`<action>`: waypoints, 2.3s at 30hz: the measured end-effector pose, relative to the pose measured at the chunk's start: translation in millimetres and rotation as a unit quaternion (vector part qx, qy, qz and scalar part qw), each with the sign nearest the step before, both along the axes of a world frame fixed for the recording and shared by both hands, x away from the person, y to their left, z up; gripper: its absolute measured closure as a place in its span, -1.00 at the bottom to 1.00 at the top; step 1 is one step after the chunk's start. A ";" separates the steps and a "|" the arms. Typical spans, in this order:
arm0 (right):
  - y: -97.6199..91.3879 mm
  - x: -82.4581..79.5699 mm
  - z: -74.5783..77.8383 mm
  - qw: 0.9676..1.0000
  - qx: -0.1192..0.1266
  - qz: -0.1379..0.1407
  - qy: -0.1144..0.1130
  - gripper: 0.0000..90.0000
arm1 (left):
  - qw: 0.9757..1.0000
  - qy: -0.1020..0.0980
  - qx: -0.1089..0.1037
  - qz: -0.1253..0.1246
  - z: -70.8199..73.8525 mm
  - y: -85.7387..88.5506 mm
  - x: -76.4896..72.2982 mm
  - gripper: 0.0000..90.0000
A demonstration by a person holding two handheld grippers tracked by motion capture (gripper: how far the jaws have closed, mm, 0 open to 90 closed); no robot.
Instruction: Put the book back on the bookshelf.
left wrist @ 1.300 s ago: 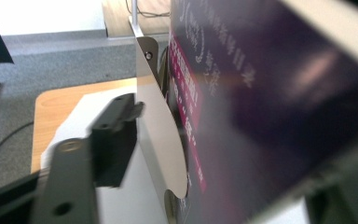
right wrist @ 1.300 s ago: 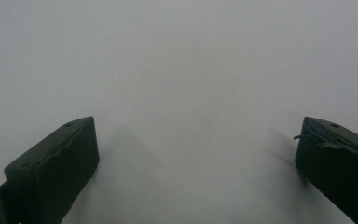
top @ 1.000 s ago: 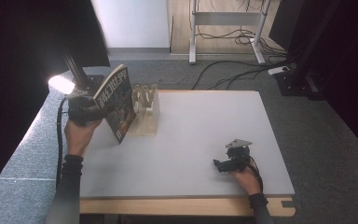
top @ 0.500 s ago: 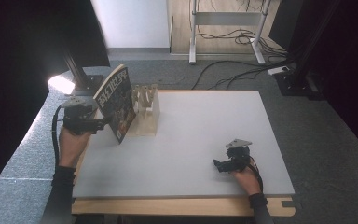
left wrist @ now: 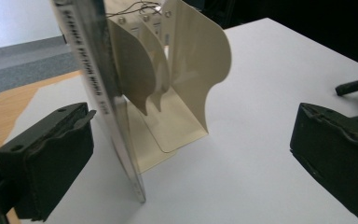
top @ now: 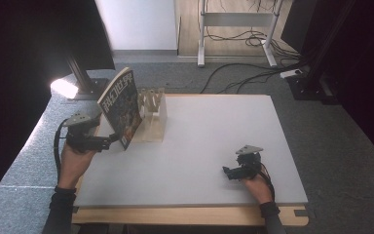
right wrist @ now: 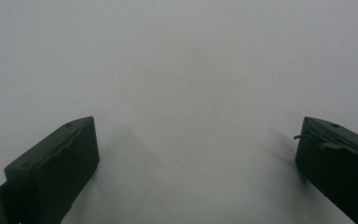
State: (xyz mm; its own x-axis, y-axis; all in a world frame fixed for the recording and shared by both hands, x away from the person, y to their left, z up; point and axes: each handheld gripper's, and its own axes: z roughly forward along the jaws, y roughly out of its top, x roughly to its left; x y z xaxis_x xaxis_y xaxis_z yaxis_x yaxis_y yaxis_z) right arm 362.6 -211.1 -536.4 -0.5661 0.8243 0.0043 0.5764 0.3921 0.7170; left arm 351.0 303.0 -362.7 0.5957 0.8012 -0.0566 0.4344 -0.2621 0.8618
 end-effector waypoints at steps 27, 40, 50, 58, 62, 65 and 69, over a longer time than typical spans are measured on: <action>0.1 -0.2 0.0 1.000 0.001 -0.001 0.001 -1.00 | 0.995 0.019 0.021 -0.095 -35.2 -74.0 0.5 -1.00; 0.1 -0.3 -0.1 1.000 0.000 0.000 0.000 -1.00 | 0.991 0.035 0.034 -0.126 -64.2 -98.9 3.2 -1.00; 0.3 -0.4 -0.1 1.000 0.000 -0.001 0.000 -1.00 | 0.989 0.055 0.029 -0.136 -93.6 -105.5 4.4 -1.00; 0.3 -0.5 -0.2 1.000 0.000 -0.001 0.000 -1.00 | 0.987 0.070 0.043 -0.136 -116.9 -110.6 4.2 -1.00; 0.3 -0.5 -0.2 1.000 0.000 -0.001 0.000 -1.00 | 0.987 0.077 0.050 -0.135 -128.3 -111.1 3.0 -1.00; 0.3 -0.6 -0.2 1.000 0.000 -0.001 0.000 -1.00 | 0.986 0.085 0.051 -0.133 -136.6 -110.5 2.9 -1.00; 0.3 -0.6 -0.3 1.000 0.000 -0.001 0.000 -1.00 | 0.985 0.092 0.064 -0.130 -146.5 -110.5 2.5 -1.00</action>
